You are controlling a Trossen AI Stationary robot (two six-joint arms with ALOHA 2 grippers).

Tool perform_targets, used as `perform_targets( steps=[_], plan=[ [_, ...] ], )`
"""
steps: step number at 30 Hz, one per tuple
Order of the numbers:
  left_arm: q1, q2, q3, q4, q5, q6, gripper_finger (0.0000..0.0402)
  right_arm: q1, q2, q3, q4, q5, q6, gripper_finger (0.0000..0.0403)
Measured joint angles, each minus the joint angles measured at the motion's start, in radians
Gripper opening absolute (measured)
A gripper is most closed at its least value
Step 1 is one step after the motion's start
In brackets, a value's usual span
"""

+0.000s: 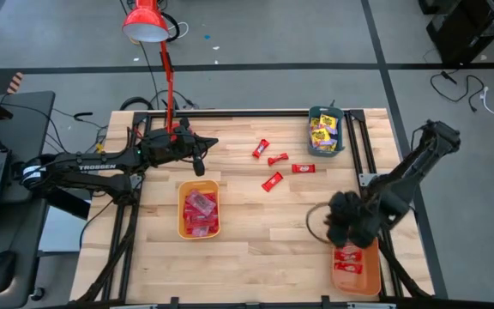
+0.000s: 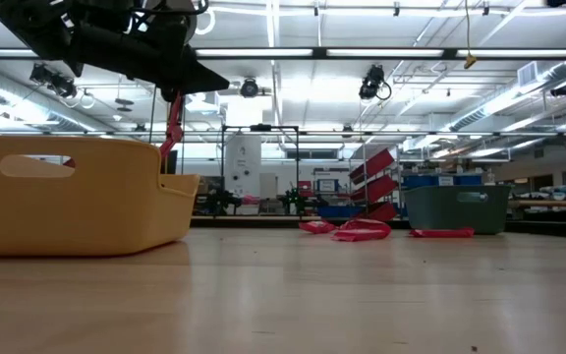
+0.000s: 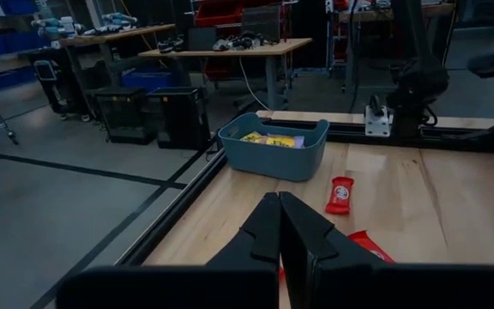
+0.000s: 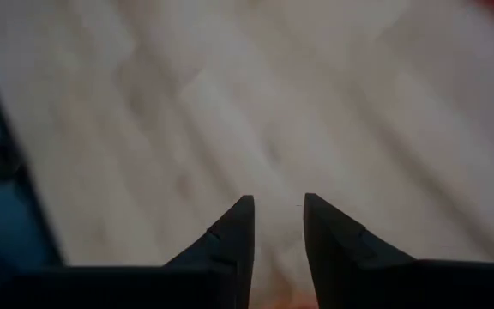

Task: Sort candy
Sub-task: Put the red chocolate bar into the orange bin

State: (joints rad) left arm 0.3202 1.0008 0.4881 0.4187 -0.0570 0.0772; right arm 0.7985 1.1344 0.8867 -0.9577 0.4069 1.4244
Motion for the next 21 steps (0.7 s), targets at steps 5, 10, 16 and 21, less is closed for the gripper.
perform_targets(
  steps=[5, 10, 16, 21],
  plan=[
    [0.000, 0.000, 0.000, 0.000, 0.001, 0.000, 0.0002, -0.199, -0.030, 0.000, -0.011, 0.022, -0.193, 0.0089],
    [0.000, 0.000, 0.000, 0.000, 0.002, 0.000, 0.0002, -0.405, -0.025, 0.000, -0.006, 0.020, -0.420, 0.0089],
    [0.000, 0.000, 0.000, 0.000, 0.002, -0.003, 0.0002, -0.592, -0.025, 0.000, 0.046, 0.014, -0.662, 0.0089],
    [0.000, 0.000, 0.000, 0.000, 0.002, -0.003, 0.0002, -0.730, -0.025, 0.000, 0.157, -0.050, -0.834, 0.0089]
  ],
)
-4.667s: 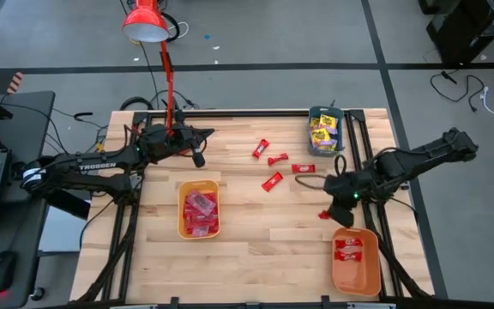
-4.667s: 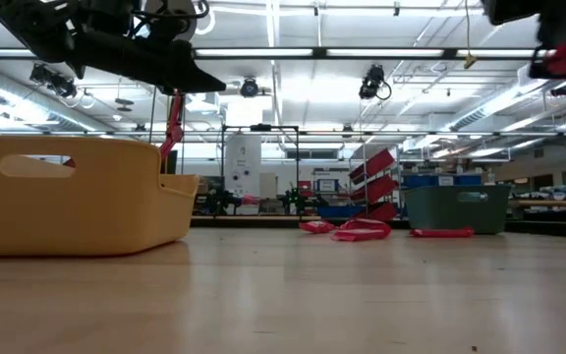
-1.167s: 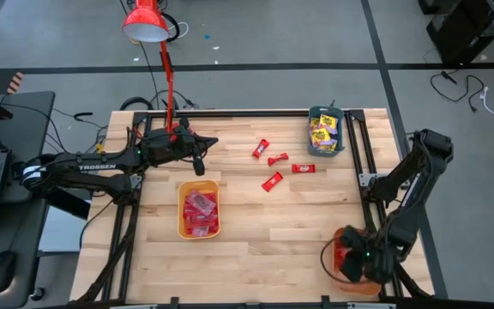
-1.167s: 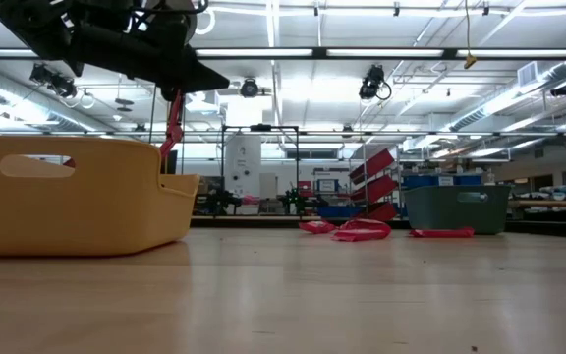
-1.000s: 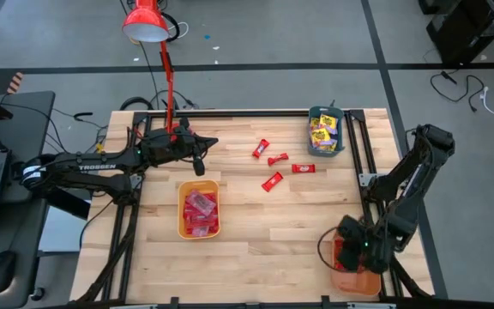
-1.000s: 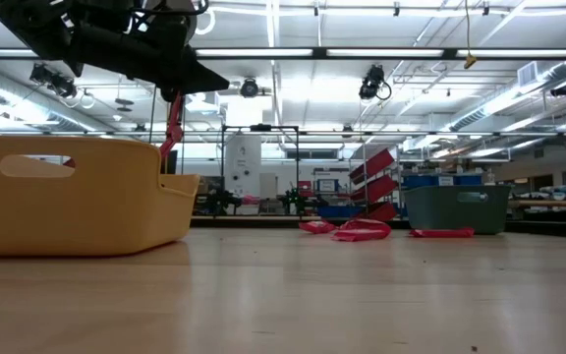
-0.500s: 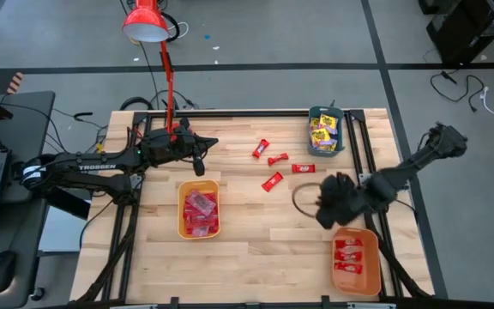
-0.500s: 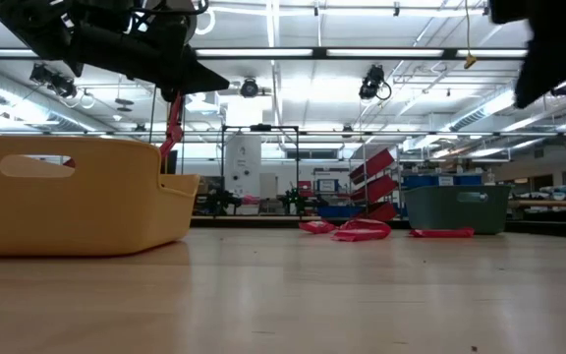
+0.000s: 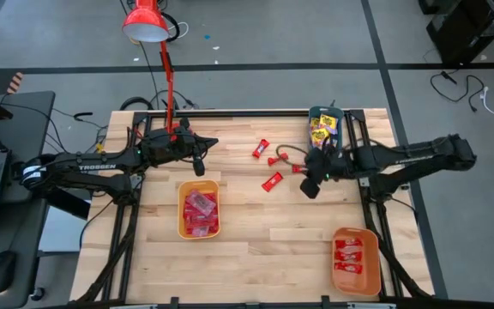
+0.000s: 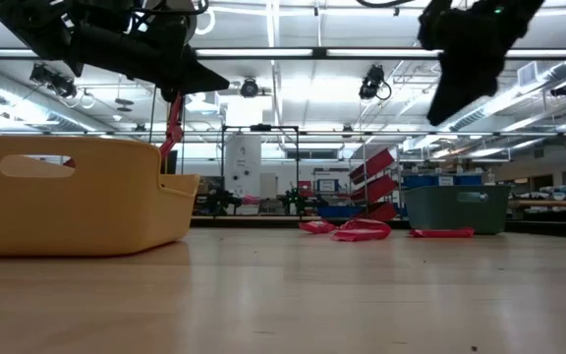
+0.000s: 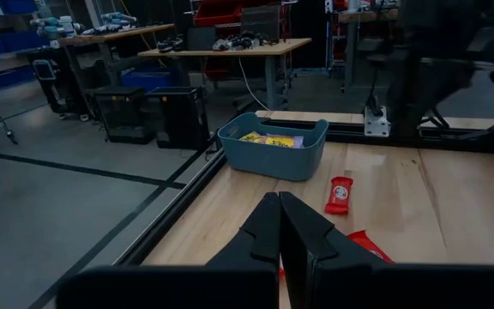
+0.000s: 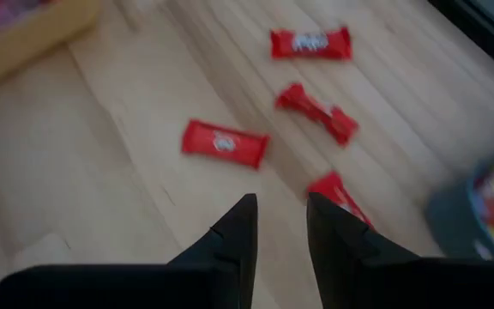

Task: Sort candy
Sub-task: Put the red chocolate bar into the orange bin

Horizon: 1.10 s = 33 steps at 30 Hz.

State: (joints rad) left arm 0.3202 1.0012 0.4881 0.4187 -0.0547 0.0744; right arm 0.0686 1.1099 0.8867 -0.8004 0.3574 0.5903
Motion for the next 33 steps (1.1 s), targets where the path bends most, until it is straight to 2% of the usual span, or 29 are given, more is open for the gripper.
perform_targets(
  steps=[5, 13, 17, 25, 30, 33],
  plan=[
    [0.000, 0.000, 0.000, 0.000, 0.000, 0.000, 0.0002, -0.128, 0.000, 0.000, 0.114, -0.118, -0.138, 0.0088],
    [0.000, 0.000, 0.000, -0.007, 0.000, -0.001, 0.0002, -0.265, 0.012, 0.000, 0.131, -0.151, -0.267, 0.0086],
    [0.000, 0.000, 0.000, -0.007, 0.000, -0.011, 0.0002, -0.315, 0.073, 0.000, 0.127, -0.199, -0.256, 0.0086],
    [0.000, 0.000, 0.000, -0.007, 0.000, -0.053, 0.0002, -0.334, 0.264, 0.000, 0.127, -0.268, -0.227, 0.0086],
    [0.000, 0.000, 0.000, -0.007, 0.000, -0.053, 0.0002, -0.333, 0.337, 0.000, 0.131, -0.264, -0.221, 0.0086],
    [0.000, 0.000, 0.000, -0.008, 0.000, -0.053, 0.0002, -0.325, 0.374, 0.000, 0.136, -0.210, -0.251, 0.0086]
  ],
)
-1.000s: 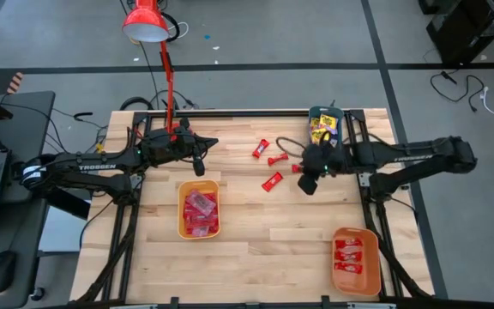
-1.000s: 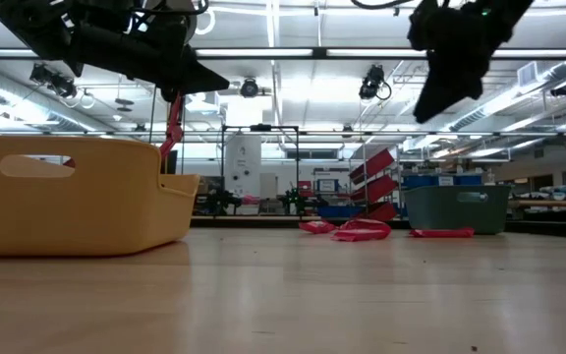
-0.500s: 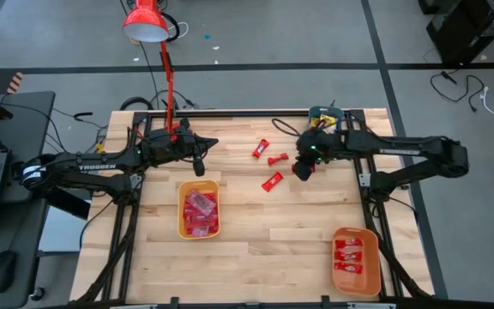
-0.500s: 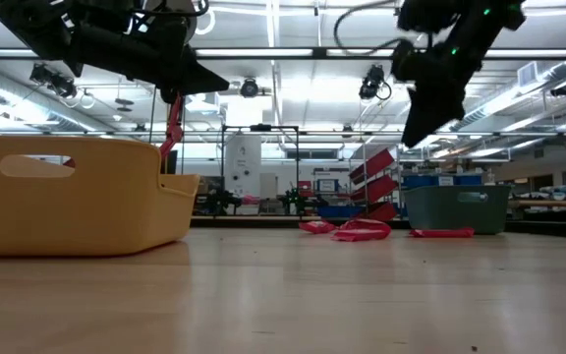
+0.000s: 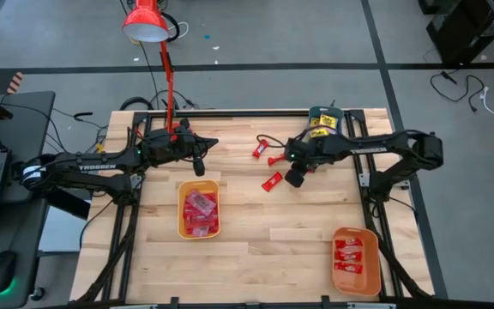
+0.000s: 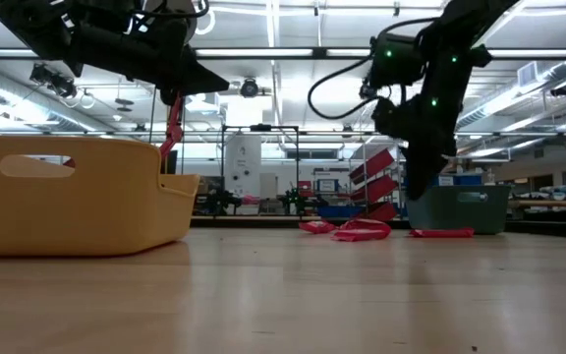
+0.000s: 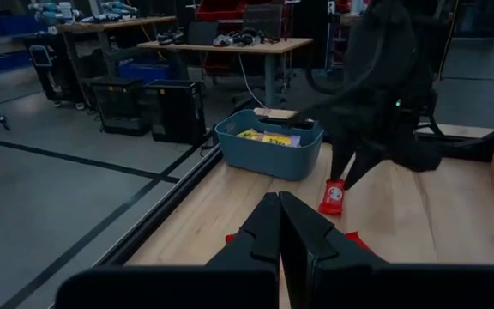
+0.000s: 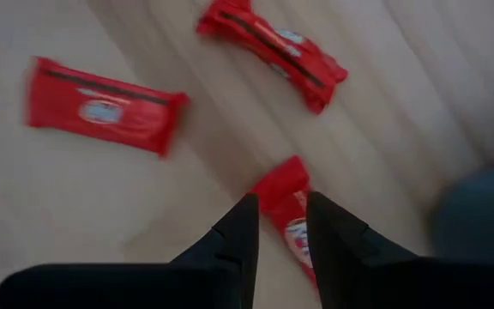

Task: Sort candy
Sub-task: Put the red chocolate bar into the orange bin

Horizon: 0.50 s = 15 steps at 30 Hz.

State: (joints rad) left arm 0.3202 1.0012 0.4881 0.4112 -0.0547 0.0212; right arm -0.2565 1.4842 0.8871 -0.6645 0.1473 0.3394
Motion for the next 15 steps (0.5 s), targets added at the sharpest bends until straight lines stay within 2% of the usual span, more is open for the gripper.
perform_targets(
  steps=[5, 11, 15],
  plan=[
    [0.000, 0.000, 0.000, -0.030, 0.000, 0.000, 0.0002, 0.026, 0.054, 0.000, -0.002, 0.043, -0.032, 0.0075],
    [0.000, 0.000, 0.000, -0.042, 0.000, 0.000, 0.0002, 0.054, 0.068, 0.000, -0.005, 0.092, -0.036, 0.0010],
    [0.000, 0.000, 0.000, -0.043, 0.000, 0.000, 0.0002, 0.059, 0.069, 0.000, -0.014, 0.140, -0.042, 0.0007]
  ],
)
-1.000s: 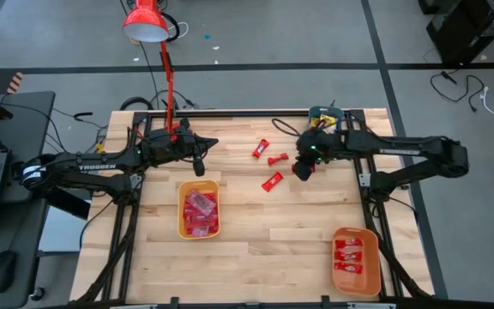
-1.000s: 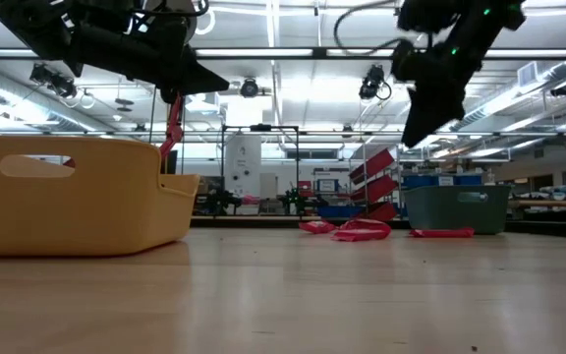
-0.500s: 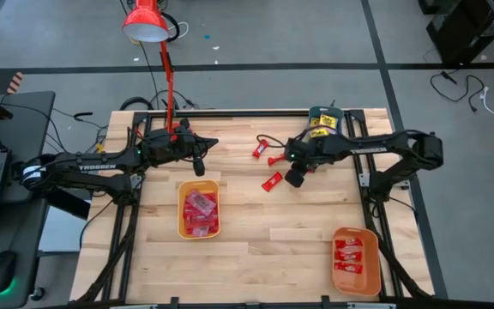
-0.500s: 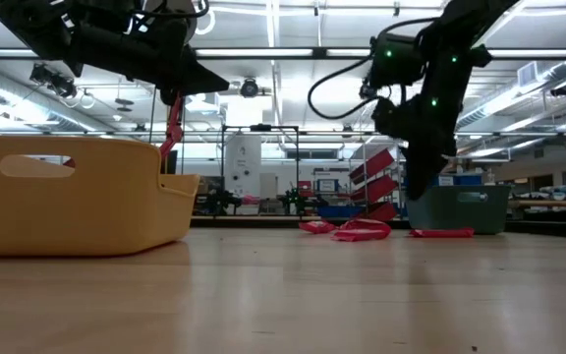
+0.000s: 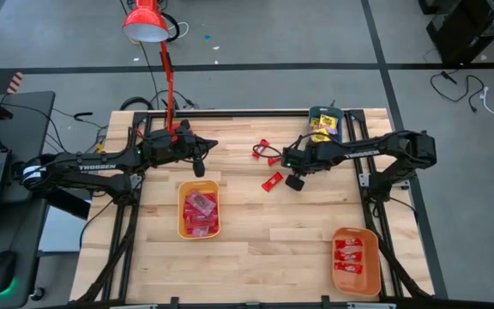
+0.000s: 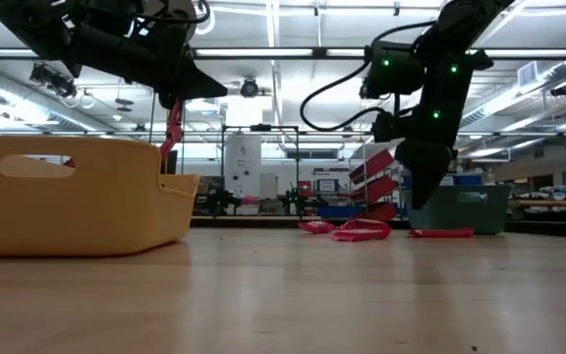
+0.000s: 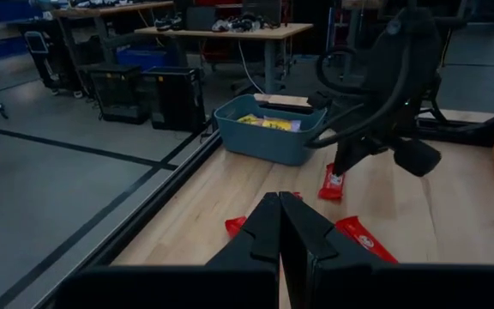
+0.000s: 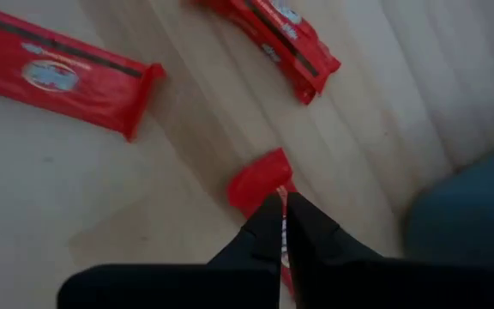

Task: Sort candy
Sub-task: Put the red chocolate bar into the orange bin

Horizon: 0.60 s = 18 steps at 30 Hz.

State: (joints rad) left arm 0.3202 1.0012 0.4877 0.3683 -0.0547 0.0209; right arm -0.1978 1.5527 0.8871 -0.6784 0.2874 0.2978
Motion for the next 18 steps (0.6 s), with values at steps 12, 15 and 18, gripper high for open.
perform_targets(
  steps=[12, 15, 18],
  plan=[
    [0.000, 0.000, 0.000, -0.008, 0.000, 0.005, 0.0002, 0.002, 0.034, -0.026, 0.007, 0.026, -0.013, 0.0000],
    [0.000, 0.000, 0.000, -0.009, 0.000, 0.006, 0.0002, 0.002, 0.034, -0.028, 0.006, 0.026, -0.014, 0.0000],
    [0.000, 0.000, 0.000, -0.011, 0.000, 0.006, 0.0002, 0.002, 0.034, -0.035, 0.008, 0.026, -0.026, 0.0000]
  ],
)
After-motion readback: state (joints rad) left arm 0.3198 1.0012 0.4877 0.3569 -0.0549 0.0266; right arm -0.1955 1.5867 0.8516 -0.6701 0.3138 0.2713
